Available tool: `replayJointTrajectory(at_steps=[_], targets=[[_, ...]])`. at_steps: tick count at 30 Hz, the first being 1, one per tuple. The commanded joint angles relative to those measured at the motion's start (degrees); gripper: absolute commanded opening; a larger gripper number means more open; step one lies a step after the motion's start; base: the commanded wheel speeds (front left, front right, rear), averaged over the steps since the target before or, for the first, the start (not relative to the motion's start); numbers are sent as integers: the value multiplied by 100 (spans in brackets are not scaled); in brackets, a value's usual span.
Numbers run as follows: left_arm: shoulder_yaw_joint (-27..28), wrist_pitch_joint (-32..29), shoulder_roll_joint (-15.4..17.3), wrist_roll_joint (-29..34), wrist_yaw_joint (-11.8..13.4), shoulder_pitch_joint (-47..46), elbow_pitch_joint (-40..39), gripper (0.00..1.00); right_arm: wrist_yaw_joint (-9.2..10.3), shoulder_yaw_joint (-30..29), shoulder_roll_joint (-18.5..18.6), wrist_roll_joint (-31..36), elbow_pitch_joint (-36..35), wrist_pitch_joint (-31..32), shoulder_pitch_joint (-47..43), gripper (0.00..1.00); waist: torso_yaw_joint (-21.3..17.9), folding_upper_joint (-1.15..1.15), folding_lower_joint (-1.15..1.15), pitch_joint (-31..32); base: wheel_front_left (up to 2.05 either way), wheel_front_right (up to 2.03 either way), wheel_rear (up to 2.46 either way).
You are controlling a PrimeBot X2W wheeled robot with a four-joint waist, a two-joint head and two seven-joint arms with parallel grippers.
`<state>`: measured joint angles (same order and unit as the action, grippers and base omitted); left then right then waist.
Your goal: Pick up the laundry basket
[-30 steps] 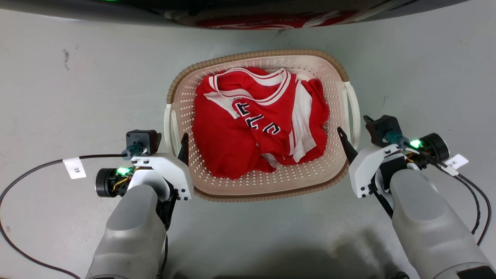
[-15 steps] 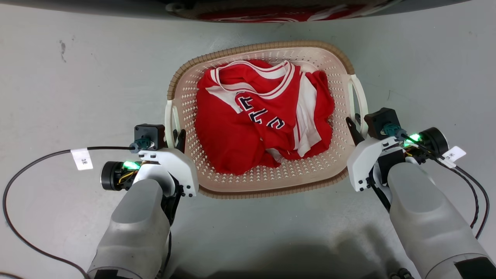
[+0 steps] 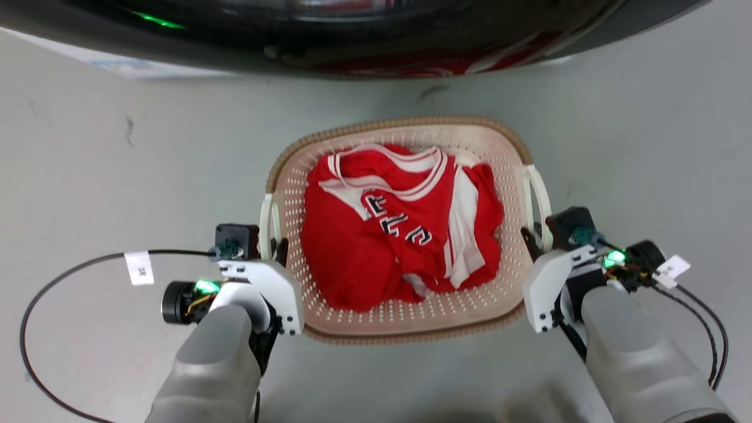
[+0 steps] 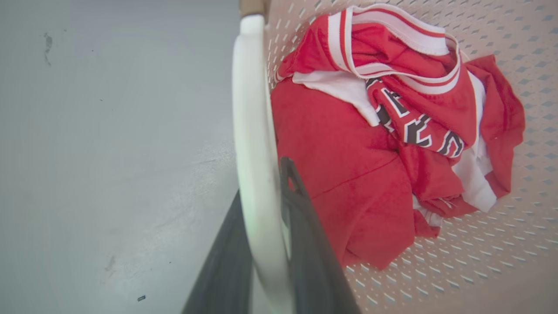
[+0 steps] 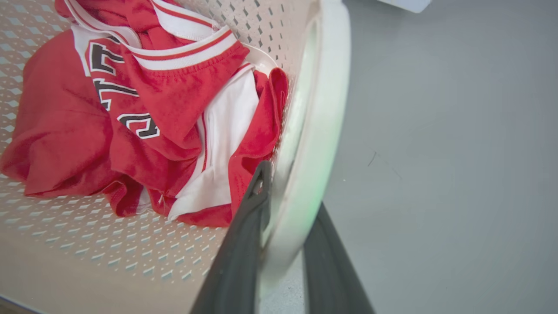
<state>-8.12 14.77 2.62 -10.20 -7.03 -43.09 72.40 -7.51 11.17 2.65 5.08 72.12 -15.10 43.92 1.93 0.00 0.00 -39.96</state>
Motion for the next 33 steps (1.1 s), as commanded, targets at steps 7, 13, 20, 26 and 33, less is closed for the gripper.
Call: replayJointTrajectory(at_steps=[7, 13, 20, 26, 33], targets=[[-298, -240, 44, -290, -35, 304, 82, 0, 3, 621, 41, -637, 113, 245, -375, 0, -29, 0, 0, 930, 0, 0, 0], [-685, -740, 28, -774, -50, 632, 107, 0, -5, 1573, 21, -1640, 55, 899, -760, 0, -133, 0, 0, 1867, 0, 0, 0], [-989, -1094, 15, -1099, -52, 755, 107, 0, -7, 2117, 6, -2183, 13, 1261, -907, 0, -175, 0, 0, 2385, 0, 0, 0], [-1278, -1418, 54, -1273, -53, 861, 105, 0, -12, 2539, -5, -2569, -25, 1553, -1043, 0, -201, 0, 0, 2778, 0, 0, 0], [-1600, -1812, 131, -1582, -53, 982, 5, 0, -13, 2992, 30, -3076, -104, 1969, -1206, 0, -235, 0, 0, 3174, 0, 0, 0]])
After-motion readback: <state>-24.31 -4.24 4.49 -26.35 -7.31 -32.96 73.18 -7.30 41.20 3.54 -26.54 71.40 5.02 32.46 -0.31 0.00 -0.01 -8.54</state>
